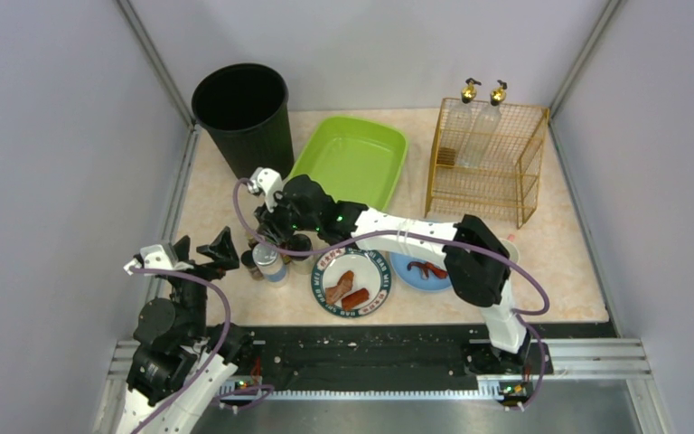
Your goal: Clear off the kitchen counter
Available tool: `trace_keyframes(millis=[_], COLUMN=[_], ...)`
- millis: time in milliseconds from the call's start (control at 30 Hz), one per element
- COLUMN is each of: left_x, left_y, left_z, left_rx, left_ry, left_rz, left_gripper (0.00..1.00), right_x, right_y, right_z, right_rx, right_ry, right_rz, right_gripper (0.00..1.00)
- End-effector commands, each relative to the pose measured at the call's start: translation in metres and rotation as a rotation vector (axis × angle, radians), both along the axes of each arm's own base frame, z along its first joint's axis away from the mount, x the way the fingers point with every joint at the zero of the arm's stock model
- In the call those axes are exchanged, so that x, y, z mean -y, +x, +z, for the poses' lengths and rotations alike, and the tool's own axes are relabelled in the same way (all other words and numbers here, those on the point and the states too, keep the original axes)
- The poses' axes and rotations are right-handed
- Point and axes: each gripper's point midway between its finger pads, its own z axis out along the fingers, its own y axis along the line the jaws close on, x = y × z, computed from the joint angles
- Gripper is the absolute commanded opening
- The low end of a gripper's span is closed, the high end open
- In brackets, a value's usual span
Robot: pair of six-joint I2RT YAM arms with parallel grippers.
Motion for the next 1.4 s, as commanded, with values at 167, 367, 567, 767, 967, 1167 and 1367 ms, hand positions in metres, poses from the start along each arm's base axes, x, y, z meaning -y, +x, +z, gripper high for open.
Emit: trace_keyframes(millis=[167, 367, 567, 767, 967, 1167, 1367], left_x=[-0.002, -0.003, -0.003, -0.002, -0.002, -0.003, -0.003], left_y=[-0.007, -0.007, -0.007, -0.007, -0.006, -0.007, -0.008], left_z=[0.01, 0.01, 0.01, 0.01, 0.01, 0.01, 0.011], left_rx=[0.056, 0.056, 0.056, 0.055, 0.056, 0.058, 0.062], left_ry=[-0.028, -0.026, -0.026, -0.026, -0.025, -0.026, -0.029], left_rz=[-0.008, -0.008, -0.007, -0.008, -0.008, -0.006, -0.009], left_gripper=[0.96, 0.96, 0.96, 0.96, 0.96, 0.96, 0.96], right_x=[-0.015, -0.008, -0.001, 0.003, 0.006, 0.03, 0.072], right_y=[-0.005, 0.002, 0.007, 0.011, 0.013, 0.028, 0.047], right_z=[0.046, 0.093, 0.142, 0.176, 0.215, 0.263, 0.298], right_rx=[0.089, 0.17, 0.24, 0.28, 0.309, 0.349, 0.378], right_ry=[0.085, 0.168, 0.24, 0.306, 0.383, 0.466, 0.508], right_rz=[-0.007, -0.056, -0.086, -0.114, -0.134, -0.184, -0.243], right_gripper=[0.0, 0.0, 0.0, 0.0, 0.0, 0.0, 0.0])
